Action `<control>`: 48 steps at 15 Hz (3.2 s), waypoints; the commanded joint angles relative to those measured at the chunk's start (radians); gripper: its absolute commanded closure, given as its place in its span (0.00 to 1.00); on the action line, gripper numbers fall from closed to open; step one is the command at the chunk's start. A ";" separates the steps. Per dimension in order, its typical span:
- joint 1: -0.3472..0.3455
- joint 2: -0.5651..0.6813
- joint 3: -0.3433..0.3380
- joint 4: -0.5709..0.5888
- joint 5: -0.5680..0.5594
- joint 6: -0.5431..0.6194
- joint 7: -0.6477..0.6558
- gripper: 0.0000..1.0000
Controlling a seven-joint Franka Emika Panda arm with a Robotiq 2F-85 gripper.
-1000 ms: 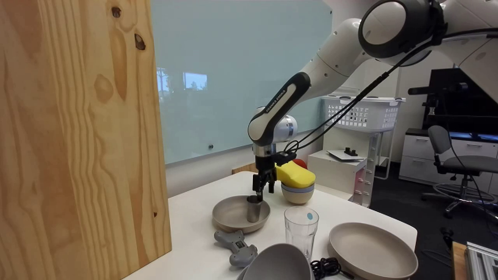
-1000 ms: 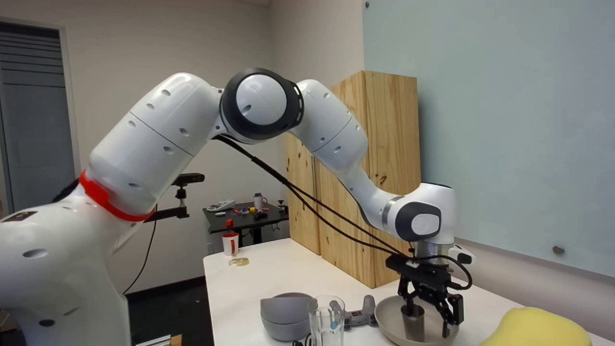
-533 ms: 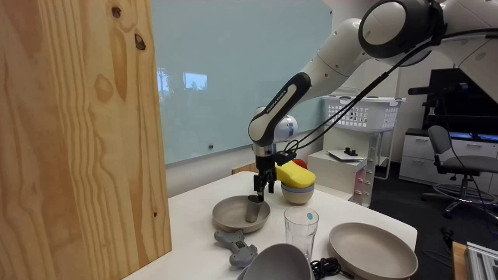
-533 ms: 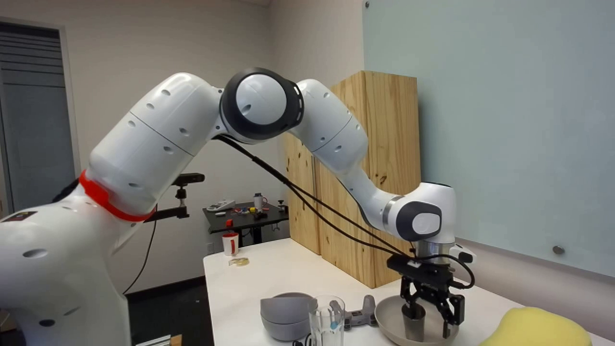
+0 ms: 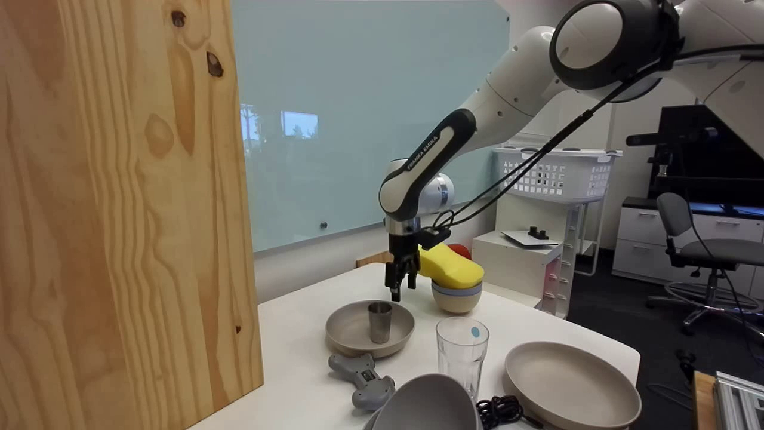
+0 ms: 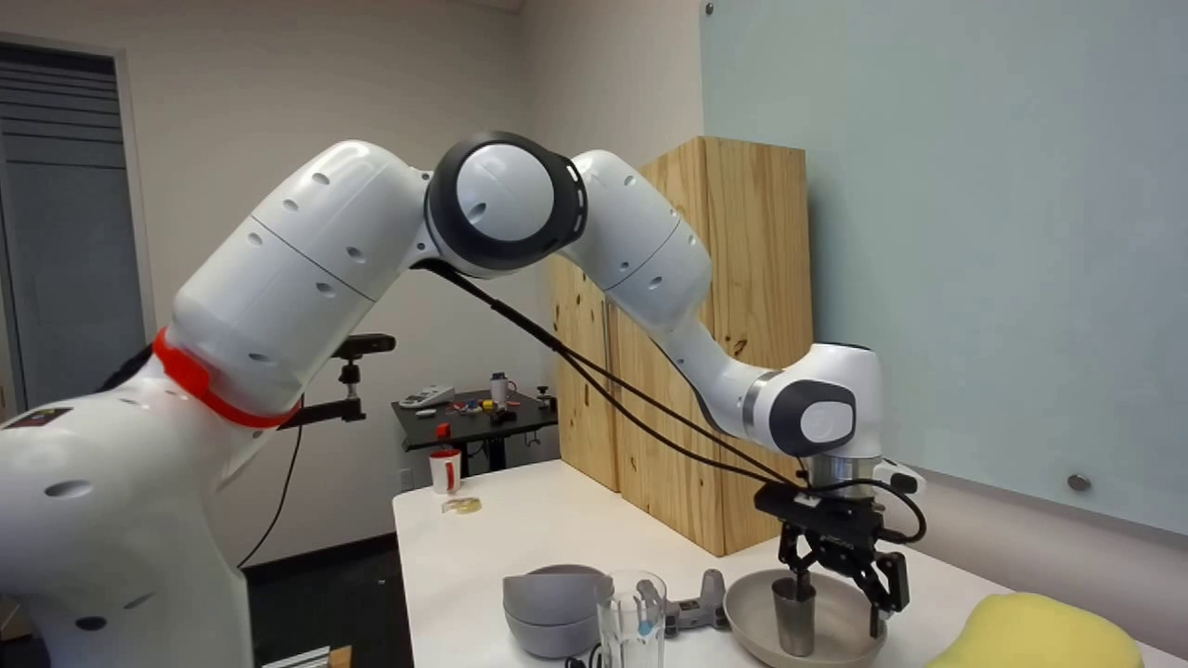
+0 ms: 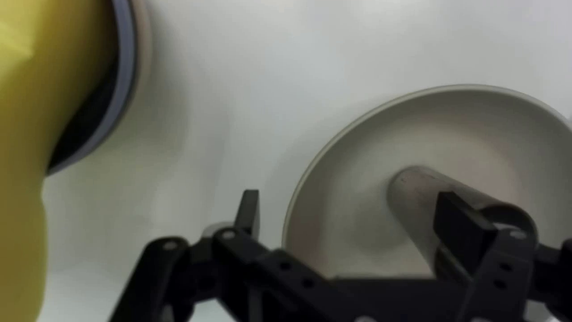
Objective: Put the silver cup in the glass cup
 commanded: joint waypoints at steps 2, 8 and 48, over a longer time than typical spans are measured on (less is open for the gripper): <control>0.016 0.037 0.031 0.111 -0.004 -0.028 -0.036 0.00; 0.002 0.038 0.070 0.150 0.038 -0.094 -0.060 0.00; -0.010 0.134 0.037 0.150 -0.003 -0.017 -0.091 0.00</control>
